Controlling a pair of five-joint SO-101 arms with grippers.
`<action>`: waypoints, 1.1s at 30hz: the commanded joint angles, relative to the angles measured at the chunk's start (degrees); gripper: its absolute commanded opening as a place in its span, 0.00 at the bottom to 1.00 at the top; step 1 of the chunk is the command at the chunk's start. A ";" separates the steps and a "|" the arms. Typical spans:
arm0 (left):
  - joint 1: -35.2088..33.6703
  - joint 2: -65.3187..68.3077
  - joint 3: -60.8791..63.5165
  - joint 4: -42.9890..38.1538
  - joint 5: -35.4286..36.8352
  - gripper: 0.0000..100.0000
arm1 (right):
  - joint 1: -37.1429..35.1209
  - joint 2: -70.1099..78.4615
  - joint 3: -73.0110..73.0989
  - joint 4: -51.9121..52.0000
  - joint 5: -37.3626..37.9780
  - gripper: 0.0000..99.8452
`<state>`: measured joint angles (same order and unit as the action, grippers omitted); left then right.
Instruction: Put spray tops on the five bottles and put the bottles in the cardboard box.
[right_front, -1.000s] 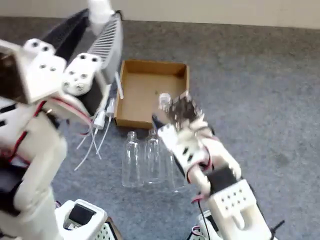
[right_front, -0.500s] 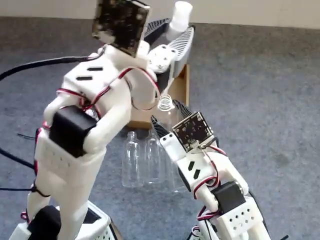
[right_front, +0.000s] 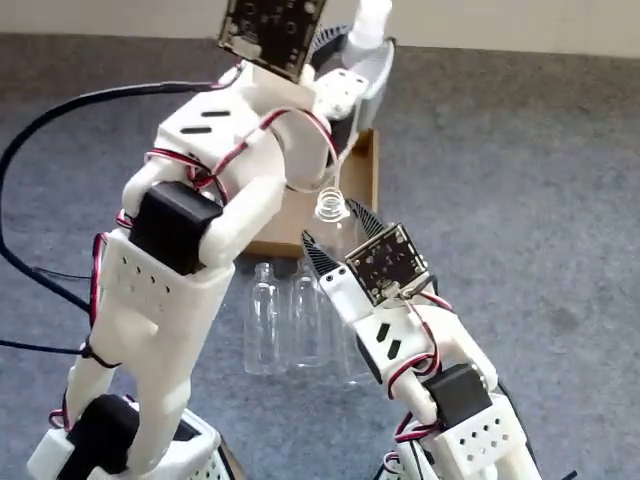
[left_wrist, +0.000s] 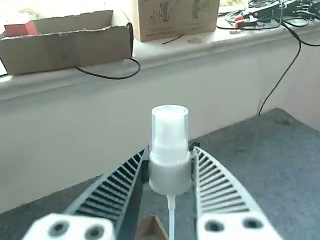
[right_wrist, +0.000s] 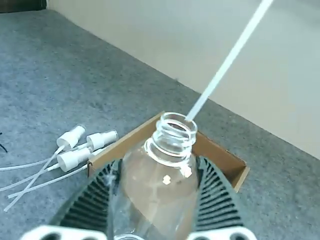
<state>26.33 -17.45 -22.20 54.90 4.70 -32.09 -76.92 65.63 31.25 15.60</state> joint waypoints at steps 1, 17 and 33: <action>-1.36 -0.31 -1.63 -1.93 0.18 0.01 | -0.48 -0.92 -0.31 -1.71 -0.44 0.00; -1.10 -5.32 12.09 1.49 0.26 0.01 | -0.48 -0.92 -0.57 -1.71 -0.62 0.00; -1.36 -28.09 43.03 1.49 0.18 0.01 | -0.48 -0.92 -0.40 -1.63 -0.70 0.00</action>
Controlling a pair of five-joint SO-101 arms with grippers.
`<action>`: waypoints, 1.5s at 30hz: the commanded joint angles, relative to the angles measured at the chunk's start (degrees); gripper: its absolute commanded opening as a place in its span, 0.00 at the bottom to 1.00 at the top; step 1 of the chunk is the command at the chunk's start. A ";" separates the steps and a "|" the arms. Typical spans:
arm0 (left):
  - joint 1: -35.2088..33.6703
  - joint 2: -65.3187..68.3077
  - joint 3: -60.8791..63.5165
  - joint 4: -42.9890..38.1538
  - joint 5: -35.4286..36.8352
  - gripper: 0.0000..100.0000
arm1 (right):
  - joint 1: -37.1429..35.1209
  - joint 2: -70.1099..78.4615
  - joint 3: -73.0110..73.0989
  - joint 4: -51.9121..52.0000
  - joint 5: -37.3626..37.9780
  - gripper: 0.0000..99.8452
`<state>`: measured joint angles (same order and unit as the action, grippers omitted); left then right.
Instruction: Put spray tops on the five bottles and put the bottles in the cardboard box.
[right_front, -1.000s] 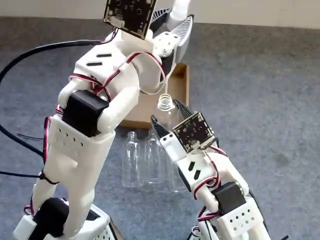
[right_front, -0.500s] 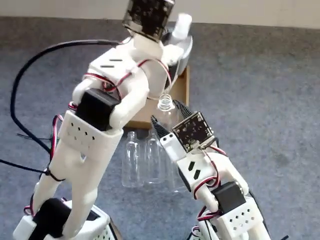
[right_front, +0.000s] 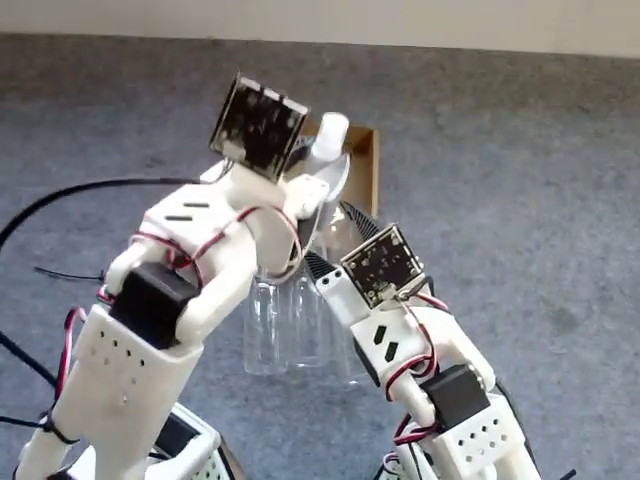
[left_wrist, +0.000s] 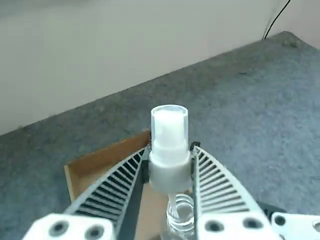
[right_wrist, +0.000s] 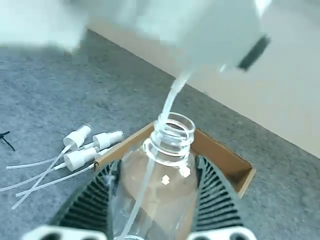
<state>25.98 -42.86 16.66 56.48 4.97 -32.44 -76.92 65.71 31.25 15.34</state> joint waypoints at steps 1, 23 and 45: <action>-1.01 -2.77 5.23 -0.09 -0.09 0.01 | -0.13 -0.92 -0.48 -1.63 -0.44 0.00; -0.48 -2.51 -8.40 7.30 0.00 0.12 | 0.13 -1.01 2.24 -1.89 -0.44 0.00; -8.48 -1.54 -1.80 1.93 -2.46 0.10 | 0.13 -1.01 2.24 -1.89 -0.44 0.00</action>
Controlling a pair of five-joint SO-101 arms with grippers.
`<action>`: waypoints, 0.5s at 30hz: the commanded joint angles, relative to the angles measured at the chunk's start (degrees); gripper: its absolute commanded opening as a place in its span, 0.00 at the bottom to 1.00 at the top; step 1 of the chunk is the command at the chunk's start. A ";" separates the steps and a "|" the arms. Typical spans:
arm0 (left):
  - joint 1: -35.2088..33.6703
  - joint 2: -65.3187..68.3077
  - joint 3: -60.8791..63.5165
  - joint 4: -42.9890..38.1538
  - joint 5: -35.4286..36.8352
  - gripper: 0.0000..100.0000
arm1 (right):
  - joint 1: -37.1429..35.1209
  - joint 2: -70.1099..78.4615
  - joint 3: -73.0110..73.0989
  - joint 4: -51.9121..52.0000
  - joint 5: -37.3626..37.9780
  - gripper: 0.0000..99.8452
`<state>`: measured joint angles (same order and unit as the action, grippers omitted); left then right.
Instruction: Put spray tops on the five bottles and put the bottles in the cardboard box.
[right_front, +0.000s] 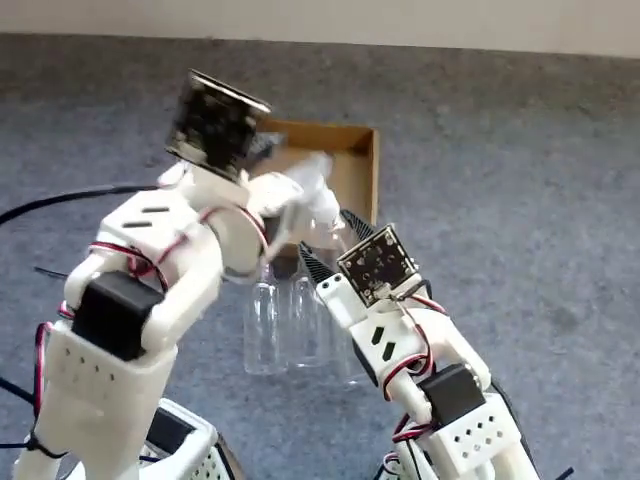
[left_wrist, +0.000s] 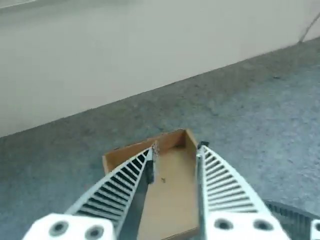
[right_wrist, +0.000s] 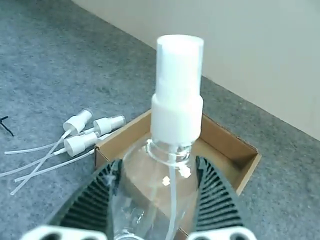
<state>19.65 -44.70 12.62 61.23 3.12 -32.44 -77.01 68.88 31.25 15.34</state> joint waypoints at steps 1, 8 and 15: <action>-1.89 0.57 3.30 -2.81 -0.62 0.10 | 0.13 -0.92 -0.92 -1.89 -0.44 0.00; 1.19 0.92 5.05 -3.25 -3.08 0.10 | 0.13 -0.92 -0.84 -1.89 -0.44 0.00; 2.07 1.10 7.25 -6.68 -3.08 0.10 | -0.13 -0.92 -0.84 -1.89 -0.44 0.00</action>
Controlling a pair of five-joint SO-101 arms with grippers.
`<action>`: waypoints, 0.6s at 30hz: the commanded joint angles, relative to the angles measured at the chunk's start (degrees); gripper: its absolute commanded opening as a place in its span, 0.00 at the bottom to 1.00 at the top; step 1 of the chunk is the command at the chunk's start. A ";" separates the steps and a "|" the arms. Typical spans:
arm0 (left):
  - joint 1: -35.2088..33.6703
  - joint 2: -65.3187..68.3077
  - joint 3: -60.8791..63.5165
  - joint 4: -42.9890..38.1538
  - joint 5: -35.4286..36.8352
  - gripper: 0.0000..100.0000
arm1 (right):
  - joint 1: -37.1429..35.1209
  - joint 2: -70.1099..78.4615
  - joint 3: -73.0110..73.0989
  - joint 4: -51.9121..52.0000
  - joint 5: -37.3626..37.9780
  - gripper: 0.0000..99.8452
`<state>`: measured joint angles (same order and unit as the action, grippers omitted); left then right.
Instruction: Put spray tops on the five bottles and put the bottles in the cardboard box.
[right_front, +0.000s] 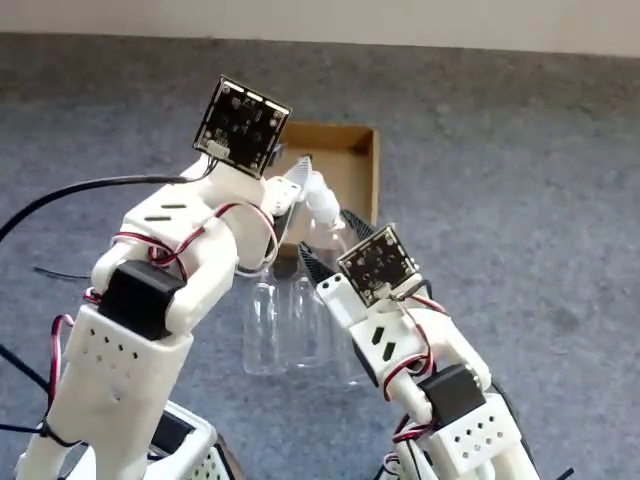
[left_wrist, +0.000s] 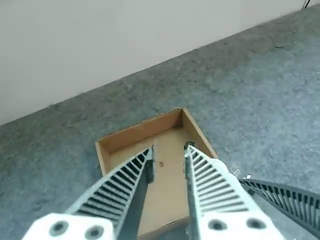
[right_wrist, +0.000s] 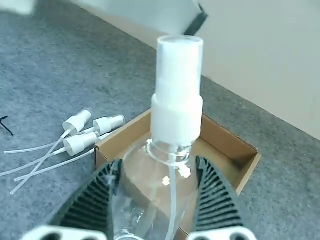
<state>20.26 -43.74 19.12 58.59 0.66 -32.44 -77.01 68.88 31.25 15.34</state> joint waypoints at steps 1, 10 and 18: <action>1.54 0.22 1.19 -4.57 -0.62 0.10 | -0.13 -0.92 -0.84 -1.89 -0.44 0.00; 3.38 7.87 -0.57 -5.98 -3.60 0.10 | -0.22 -0.92 -0.75 -1.80 -0.44 0.00; -2.42 9.36 -10.33 -1.49 -3.78 0.10 | -0.13 -0.92 -0.66 -1.63 -0.35 0.00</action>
<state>21.85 -34.42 15.87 53.41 -2.68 -32.35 -76.92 68.97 31.25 15.34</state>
